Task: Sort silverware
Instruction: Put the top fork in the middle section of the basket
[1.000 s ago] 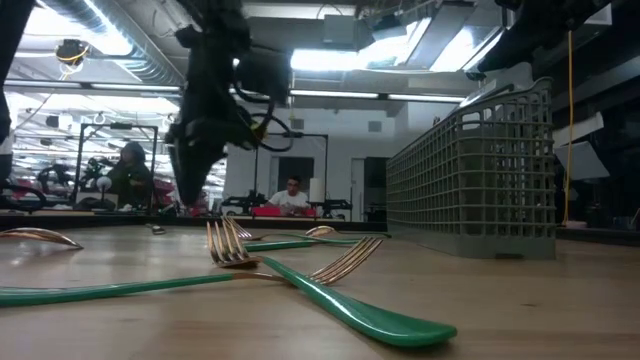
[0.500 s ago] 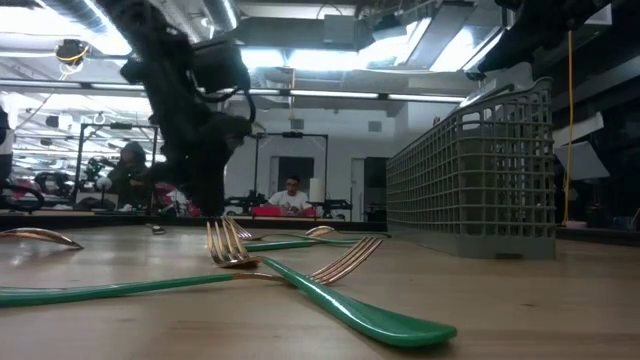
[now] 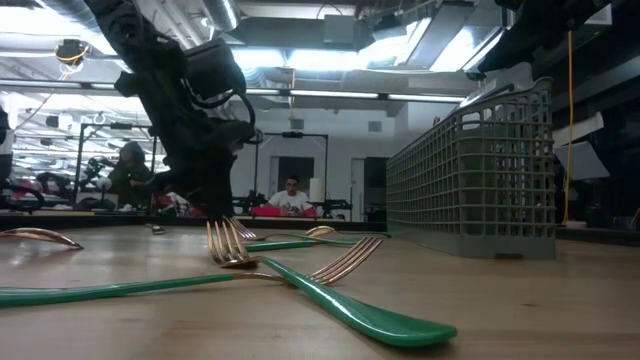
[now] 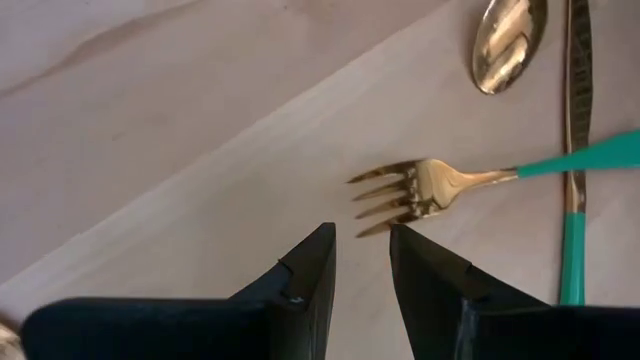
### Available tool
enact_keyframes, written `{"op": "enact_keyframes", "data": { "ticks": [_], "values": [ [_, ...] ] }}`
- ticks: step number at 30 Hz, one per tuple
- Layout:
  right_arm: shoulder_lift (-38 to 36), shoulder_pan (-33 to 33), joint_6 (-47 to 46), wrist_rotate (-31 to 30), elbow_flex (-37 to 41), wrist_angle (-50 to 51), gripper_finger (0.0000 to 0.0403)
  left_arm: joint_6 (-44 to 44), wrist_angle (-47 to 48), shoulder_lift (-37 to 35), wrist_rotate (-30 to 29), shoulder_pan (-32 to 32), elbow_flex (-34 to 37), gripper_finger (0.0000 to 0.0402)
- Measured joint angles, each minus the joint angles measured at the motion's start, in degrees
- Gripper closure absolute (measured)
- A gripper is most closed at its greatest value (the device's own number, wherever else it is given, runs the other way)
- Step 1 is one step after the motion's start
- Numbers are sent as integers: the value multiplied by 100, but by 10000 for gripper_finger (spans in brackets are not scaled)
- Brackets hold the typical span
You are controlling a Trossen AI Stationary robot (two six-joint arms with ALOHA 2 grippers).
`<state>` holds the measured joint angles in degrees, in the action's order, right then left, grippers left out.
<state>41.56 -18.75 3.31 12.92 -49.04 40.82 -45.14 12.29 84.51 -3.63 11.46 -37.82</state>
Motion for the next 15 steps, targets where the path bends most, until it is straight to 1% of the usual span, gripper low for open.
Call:
{"op": "enact_keyframes", "data": {
  "ticks": [8, 15],
  "values": [
    [0, 0, 0, -1, 0, -4, 274, -157, -45, 14, -191, 0, 0, 312],
    [-2, -2, 0, -1, 0, -3, 274, -164, -570, 311, -259, 0, 2, 312]
  ]
}}
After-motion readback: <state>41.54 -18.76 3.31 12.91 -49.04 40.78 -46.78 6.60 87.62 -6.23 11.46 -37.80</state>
